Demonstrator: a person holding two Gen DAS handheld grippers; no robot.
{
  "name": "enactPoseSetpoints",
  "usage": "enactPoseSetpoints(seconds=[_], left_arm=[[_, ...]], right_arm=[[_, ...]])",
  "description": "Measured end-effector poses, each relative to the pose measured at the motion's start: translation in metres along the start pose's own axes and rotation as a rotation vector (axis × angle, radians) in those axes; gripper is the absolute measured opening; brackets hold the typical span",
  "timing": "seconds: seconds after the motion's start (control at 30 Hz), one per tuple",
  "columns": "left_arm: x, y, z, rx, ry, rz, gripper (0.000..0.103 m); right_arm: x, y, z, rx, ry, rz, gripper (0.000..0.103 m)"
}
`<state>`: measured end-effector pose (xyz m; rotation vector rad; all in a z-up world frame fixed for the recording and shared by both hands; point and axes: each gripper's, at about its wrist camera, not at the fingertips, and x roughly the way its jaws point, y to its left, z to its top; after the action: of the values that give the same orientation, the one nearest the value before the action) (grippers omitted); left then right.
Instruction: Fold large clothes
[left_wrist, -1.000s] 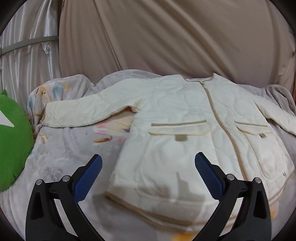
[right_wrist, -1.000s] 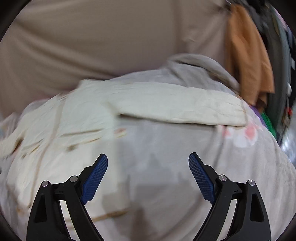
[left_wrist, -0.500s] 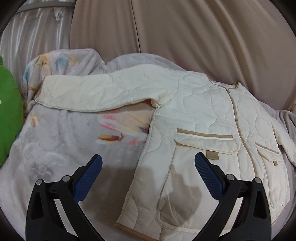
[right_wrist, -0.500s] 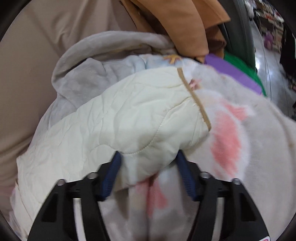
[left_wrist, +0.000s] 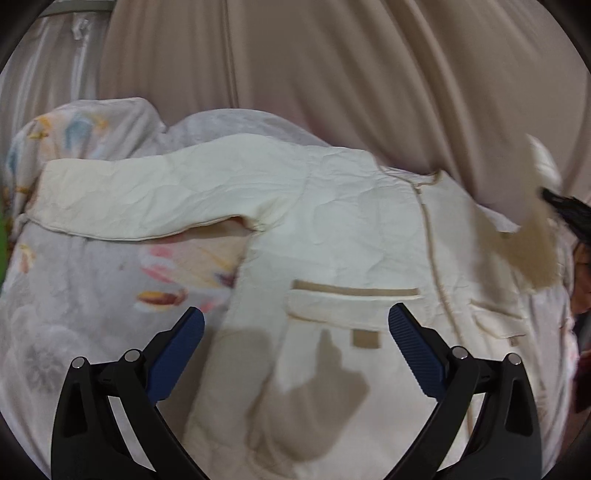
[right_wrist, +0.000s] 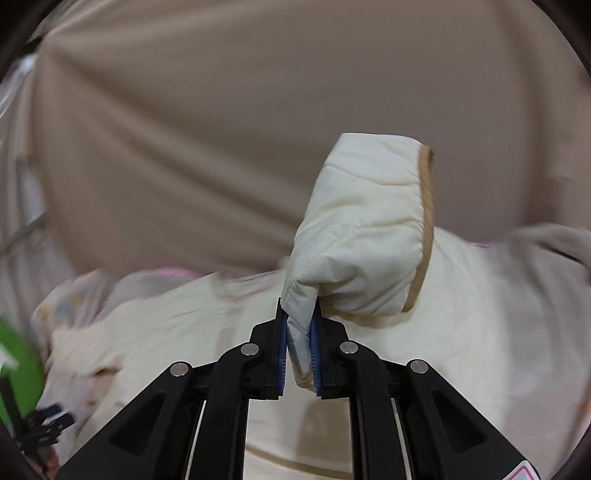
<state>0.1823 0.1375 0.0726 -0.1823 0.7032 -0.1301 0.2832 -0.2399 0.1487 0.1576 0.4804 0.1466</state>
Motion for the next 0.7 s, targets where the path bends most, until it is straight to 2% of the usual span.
enactPoseSetpoints(seconds=[0.07,0.1,0.17,0.2,0.27,0.33,0.43,0.5,0.57,0.6,0.67,0.7], left_arm=[[0.005,-0.007,0.007,0.002,0.007,-0.034,0.098],[0.007,-0.009,0.010,0.006,0.008,-0.043,0.098],[0.016,-0.016,0.019,0.024,0.016,-0.061,0.098],[0.022,-0.018,0.023,0.030,0.027,-0.079,0.098],[0.036,-0.020,0.031,0.025,0.066,-0.115,0.098],[0.054,-0.018,0.038,-0.007,0.113,-0.157,0.098],[0.087,-0.013,0.044,-0.077,0.203,-0.208,0.098],[0.108,-0.013,0.049,-0.109,0.248,-0.228,0.098],[0.130,-0.015,0.055,-0.126,0.278,-0.230,0.098],[0.138,-0.018,0.057,-0.120,0.287,-0.228,0.098],[0.155,-0.025,0.063,-0.102,0.300,-0.221,0.098],[0.164,-0.030,0.066,-0.090,0.306,-0.214,0.097]], right_arm=[[0.052,0.053,-0.014,-0.072,0.079,0.076,0.014],[0.073,0.071,-0.023,-0.095,0.117,0.098,0.020],[0.109,0.106,-0.046,-0.157,0.187,0.101,0.024],[0.123,0.124,-0.059,-0.192,0.219,0.098,0.032],[0.125,0.143,-0.076,-0.229,0.235,0.111,0.040],[0.110,0.147,-0.080,-0.237,0.205,0.152,0.050],[0.068,0.119,-0.070,-0.200,0.132,0.167,0.055],[0.041,0.079,-0.063,-0.148,0.098,0.119,0.058],[0.020,0.033,-0.061,-0.097,0.074,0.020,0.061],[0.013,0.006,-0.062,-0.070,0.071,-0.061,0.064],[0.006,-0.046,-0.066,0.014,0.093,-0.193,0.065],[0.005,-0.068,-0.067,0.068,0.109,-0.224,0.066]])
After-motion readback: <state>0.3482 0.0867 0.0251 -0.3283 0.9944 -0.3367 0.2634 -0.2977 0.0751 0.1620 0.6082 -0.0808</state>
